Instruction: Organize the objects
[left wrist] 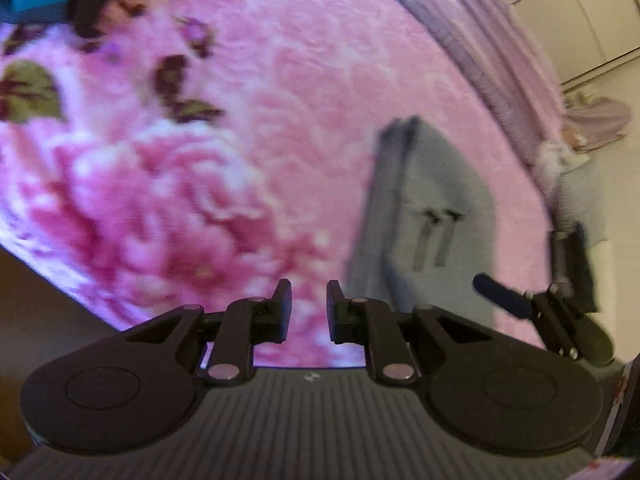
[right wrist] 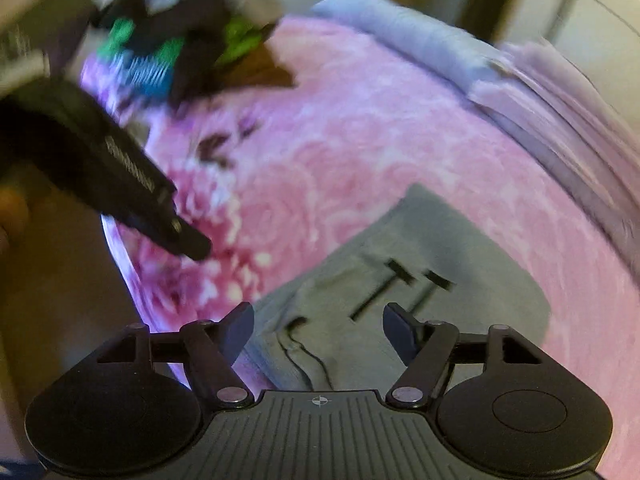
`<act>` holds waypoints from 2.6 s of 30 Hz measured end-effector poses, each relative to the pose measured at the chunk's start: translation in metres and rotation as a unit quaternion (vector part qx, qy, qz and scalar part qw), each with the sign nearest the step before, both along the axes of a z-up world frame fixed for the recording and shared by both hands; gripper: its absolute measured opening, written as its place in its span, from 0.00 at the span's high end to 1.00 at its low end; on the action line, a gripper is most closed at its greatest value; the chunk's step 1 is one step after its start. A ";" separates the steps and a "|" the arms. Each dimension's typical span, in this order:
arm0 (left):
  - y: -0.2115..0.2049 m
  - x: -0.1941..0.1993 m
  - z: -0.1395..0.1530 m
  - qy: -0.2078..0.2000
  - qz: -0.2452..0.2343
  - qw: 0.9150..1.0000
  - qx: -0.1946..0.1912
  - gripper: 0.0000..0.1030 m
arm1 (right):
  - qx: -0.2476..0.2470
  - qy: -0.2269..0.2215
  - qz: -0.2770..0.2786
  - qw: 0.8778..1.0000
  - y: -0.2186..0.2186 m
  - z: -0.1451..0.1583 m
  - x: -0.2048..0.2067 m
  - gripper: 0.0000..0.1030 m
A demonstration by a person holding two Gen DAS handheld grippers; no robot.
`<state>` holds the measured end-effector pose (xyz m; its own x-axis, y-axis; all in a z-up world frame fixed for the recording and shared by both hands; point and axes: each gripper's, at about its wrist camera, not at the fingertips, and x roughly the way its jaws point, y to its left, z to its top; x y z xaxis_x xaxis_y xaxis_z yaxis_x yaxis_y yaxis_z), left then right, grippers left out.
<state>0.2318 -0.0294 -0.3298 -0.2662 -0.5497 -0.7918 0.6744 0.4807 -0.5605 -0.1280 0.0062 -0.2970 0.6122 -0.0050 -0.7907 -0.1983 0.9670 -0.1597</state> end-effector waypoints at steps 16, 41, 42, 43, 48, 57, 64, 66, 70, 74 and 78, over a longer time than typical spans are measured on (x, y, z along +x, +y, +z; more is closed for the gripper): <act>-0.168 -0.019 -0.015 -0.034 -0.098 0.992 -0.070 0.79 | 0.298 -0.010 -0.441 0.847 -0.249 -0.024 0.020 0.54; -0.211 -0.066 0.018 -0.218 -0.199 0.950 -0.097 0.93 | 0.132 -0.053 -0.261 0.955 -0.200 -0.031 0.078 0.69; -0.218 -0.073 0.008 -0.229 -0.209 0.947 -0.086 0.93 | 0.124 -0.051 -0.254 0.958 -0.197 -0.037 0.083 0.69; -0.222 -0.074 -0.005 -0.231 -0.211 0.947 -0.069 0.93 | 0.111 -0.046 -0.250 0.961 -0.194 -0.046 0.087 0.69; -0.228 -0.069 -0.035 -0.220 -0.181 0.957 -0.061 0.90 | 0.053 -0.032 -0.216 0.975 -0.188 -0.066 0.097 0.69; -0.179 -0.087 0.016 -0.237 -0.183 0.949 -0.097 0.91 | 0.107 -0.050 -0.212 0.970 -0.176 -0.016 0.059 0.69; -0.104 -0.121 -0.008 -0.261 -0.242 0.933 -0.047 0.90 | 0.065 -0.004 -0.135 0.989 -0.116 -0.041 0.000 0.69; -0.081 -0.122 -0.008 -0.274 -0.240 0.930 -0.047 0.89 | 0.048 -0.003 -0.130 0.990 -0.109 -0.040 -0.014 0.69; -0.060 -0.113 0.006 -0.260 -0.201 0.944 -0.019 0.90 | 0.057 -0.013 -0.141 0.988 -0.108 -0.028 -0.037 0.70; -0.062 -0.114 0.004 -0.243 -0.190 0.951 -0.001 0.90 | 0.061 0.040 -0.143 0.987 -0.104 -0.051 -0.037 0.70; -0.064 -0.112 -0.004 -0.225 -0.159 0.961 0.025 0.89 | 0.055 0.057 -0.142 0.987 -0.104 -0.054 -0.027 0.69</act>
<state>0.1200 -0.0938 -0.3333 -0.0389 -0.4562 -0.8890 0.9602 0.2292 -0.1597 -0.1546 -0.0979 -0.3510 0.5049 -0.0733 -0.8601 0.0728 0.9965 -0.0422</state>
